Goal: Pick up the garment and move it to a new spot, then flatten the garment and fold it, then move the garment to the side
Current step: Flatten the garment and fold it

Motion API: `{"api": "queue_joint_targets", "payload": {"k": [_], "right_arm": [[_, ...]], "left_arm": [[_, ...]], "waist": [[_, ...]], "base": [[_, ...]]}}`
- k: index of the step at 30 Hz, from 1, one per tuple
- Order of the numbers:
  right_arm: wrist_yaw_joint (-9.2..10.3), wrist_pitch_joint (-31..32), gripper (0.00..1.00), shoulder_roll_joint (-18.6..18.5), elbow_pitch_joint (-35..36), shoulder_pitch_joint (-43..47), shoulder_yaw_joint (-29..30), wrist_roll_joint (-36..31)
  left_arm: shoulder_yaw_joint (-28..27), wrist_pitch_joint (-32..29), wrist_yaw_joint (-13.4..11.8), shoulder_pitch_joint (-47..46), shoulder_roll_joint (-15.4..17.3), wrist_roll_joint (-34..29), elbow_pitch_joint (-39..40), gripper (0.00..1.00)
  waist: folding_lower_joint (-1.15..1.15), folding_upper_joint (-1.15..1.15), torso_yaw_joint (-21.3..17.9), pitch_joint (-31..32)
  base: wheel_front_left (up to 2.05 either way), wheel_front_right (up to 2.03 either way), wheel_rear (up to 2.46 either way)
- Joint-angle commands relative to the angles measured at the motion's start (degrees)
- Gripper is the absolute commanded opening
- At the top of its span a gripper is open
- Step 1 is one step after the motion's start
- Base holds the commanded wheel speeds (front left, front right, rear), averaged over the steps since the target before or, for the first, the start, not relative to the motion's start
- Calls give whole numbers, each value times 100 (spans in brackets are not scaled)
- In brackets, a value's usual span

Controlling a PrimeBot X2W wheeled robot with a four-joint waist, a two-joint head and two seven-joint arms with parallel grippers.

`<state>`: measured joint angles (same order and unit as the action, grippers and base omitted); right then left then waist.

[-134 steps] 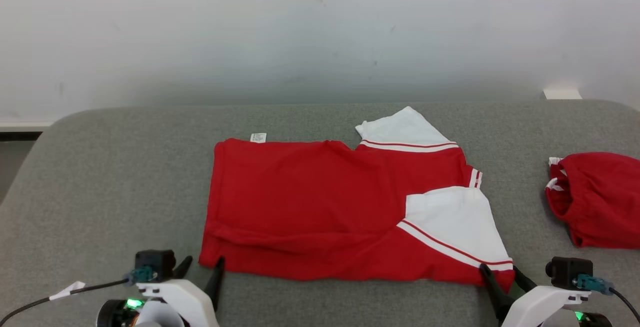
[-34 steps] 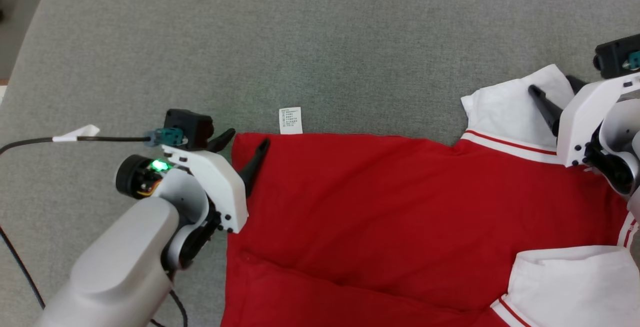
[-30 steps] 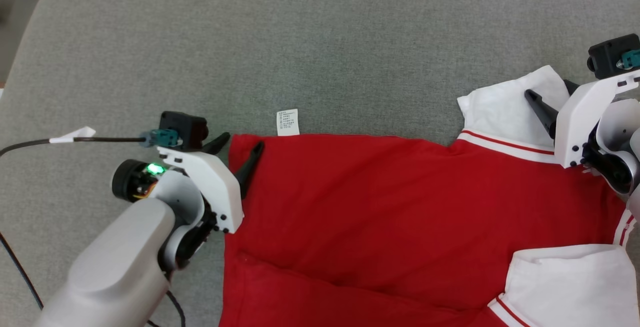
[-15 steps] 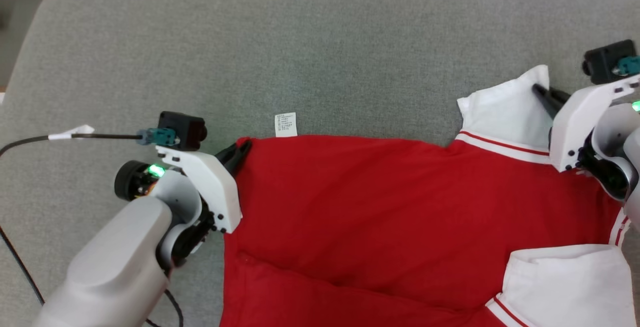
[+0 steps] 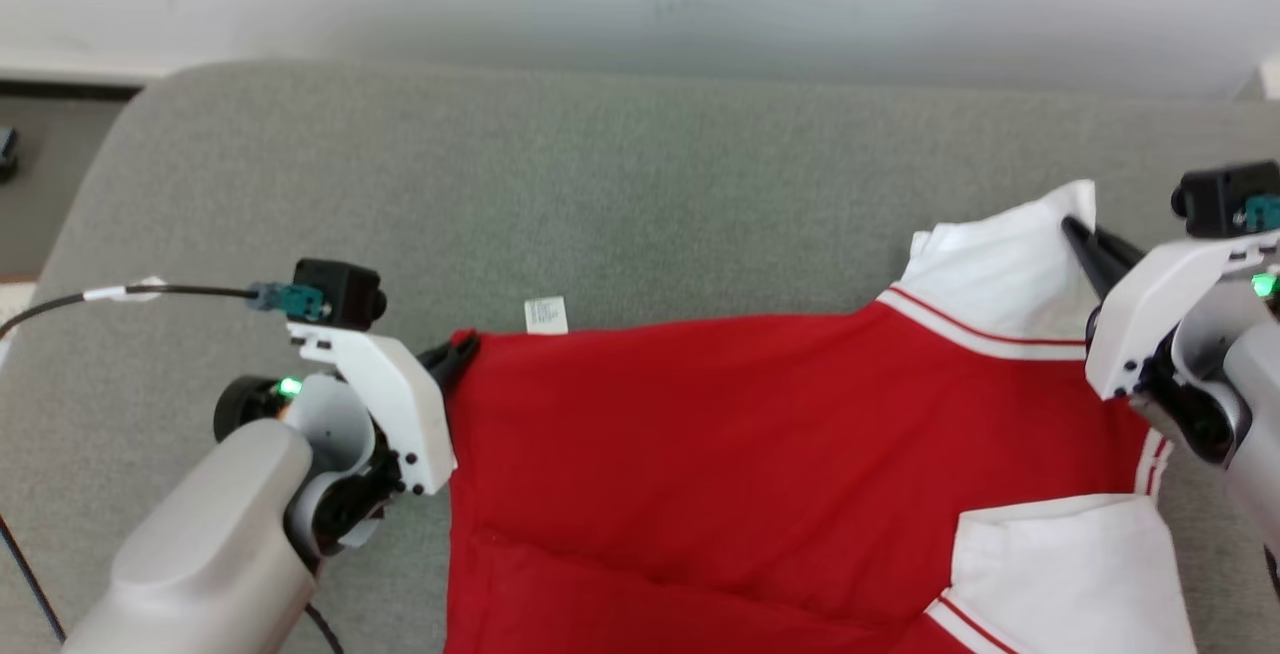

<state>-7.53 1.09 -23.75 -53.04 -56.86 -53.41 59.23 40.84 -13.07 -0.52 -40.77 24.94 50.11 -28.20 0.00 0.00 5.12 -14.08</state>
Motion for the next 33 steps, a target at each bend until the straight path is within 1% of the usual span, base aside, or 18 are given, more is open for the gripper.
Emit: {"api": "queue_joint_targets", "payload": {"k": [1, 6, 10, 12, 20, 29, 33], "right_arm": [[11, -61, 0, -61, 88, 148, -39, 92], [11, -135, 0, -180, 471, 616, -219, 399], [11, 42, 0, -324, 855, 1027, -402, 720], [11, 147, 0, -474, 1104, 1152, -467, 870], [11, 597, 0, -1034, 1976, 1604, -805, 1223], [11, 1216, 0, -1316, 2550, 2032, -1067, 1611], [11, 1424, 0, -1425, 2714, 2190, -1153, 1762]], "left_arm": [[-11, -93, 56, 102, 57, 106, -47, 0], [80, -728, 268, 257, 113, 454, -202, 0], [197, -1301, 437, 423, 184, 740, -281, 0], [236, -1485, 485, 446, 221, 797, -272, 0], [373, -1932, 539, 545, 342, 932, -312, 0], [494, -2144, 588, 609, 380, 1000, -437, 0], [575, -2386, 609, 702, 380, 1071, -492, 0]], "waist": [[0, 0, -115, 326], [0, 0, -253, 932], [0, 0, -358, 1372], [0, 0, -399, 1477], [0, 0, -504, 1596], [0, 0, -580, 1627], [0, 0, -609, 1646]], "base": [[0, 0, 0], [0, 0, 0], [0, 0, 0], [0, 0, 0], [0, 0, 0], [0, 0, 0], [0, 0, 0]]}}
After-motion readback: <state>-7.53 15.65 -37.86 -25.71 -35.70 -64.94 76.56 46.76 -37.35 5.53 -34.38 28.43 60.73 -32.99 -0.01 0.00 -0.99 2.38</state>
